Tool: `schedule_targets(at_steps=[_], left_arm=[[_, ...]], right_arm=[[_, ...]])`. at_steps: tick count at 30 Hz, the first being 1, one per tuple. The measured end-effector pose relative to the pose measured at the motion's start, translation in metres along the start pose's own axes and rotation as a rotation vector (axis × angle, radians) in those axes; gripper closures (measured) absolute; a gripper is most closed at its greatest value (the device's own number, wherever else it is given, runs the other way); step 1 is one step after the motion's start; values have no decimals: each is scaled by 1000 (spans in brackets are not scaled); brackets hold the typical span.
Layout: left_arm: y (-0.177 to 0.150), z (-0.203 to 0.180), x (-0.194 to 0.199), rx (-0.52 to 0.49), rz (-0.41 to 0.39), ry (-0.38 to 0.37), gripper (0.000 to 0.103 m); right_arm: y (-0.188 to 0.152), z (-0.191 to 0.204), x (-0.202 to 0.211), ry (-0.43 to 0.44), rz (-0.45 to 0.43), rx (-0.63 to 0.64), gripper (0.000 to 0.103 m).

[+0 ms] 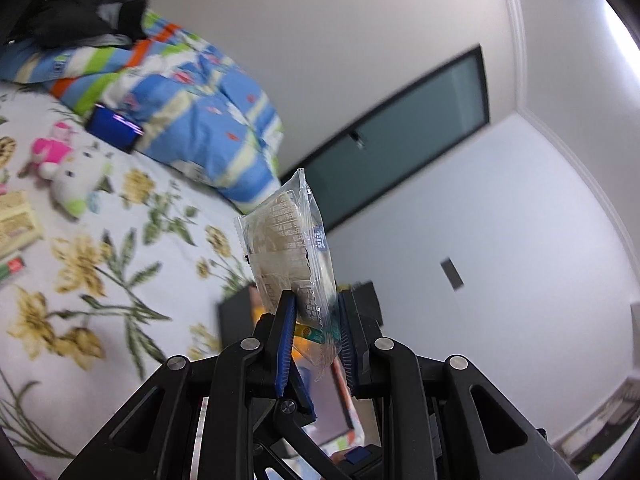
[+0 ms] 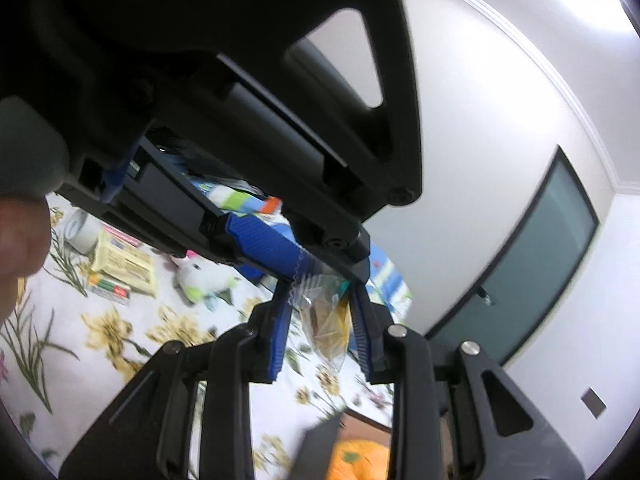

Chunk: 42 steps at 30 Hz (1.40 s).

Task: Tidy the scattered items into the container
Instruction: 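Carry the bread bag over the black box and release it inside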

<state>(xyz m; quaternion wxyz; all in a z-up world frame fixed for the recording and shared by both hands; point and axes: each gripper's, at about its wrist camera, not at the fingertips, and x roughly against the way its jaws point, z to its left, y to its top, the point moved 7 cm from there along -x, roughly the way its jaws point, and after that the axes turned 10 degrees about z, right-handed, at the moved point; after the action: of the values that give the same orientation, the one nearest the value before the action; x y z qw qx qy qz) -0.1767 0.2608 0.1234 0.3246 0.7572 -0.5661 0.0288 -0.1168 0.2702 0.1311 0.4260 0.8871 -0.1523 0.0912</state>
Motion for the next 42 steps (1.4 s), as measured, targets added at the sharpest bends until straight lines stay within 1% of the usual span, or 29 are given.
schedule_targets(at_steps=[6,13,20,27,33,40,41,42], left_arm=[[-36,-48,-59,-51,91,-37,82],[-80,-77,-132,-74,216,-59,82],[-114,-81,-196,-78,320,-29,82],[-140,-67,-238,-59,390,11,82],[-151,-58,-256,-47,419,35,82],[-155,-58,-260,-55,429,50,82],[-155,-58,-260,-52,430,55,82],[-154,-57,-260,-47,431,56,78]], right_arm=[[-54,-51,25,-79,64,-47,74],[-127,-94,37,-129,166,-108,74],[-192,-115,32,-122,251,-195,74],[-244,-127,23,-80,320,-253,74],[-267,-128,20,-57,346,-283,74],[-273,-132,23,-48,354,-296,73],[-273,-132,24,-50,352,-296,72],[-272,-132,26,-52,348,-293,67]])
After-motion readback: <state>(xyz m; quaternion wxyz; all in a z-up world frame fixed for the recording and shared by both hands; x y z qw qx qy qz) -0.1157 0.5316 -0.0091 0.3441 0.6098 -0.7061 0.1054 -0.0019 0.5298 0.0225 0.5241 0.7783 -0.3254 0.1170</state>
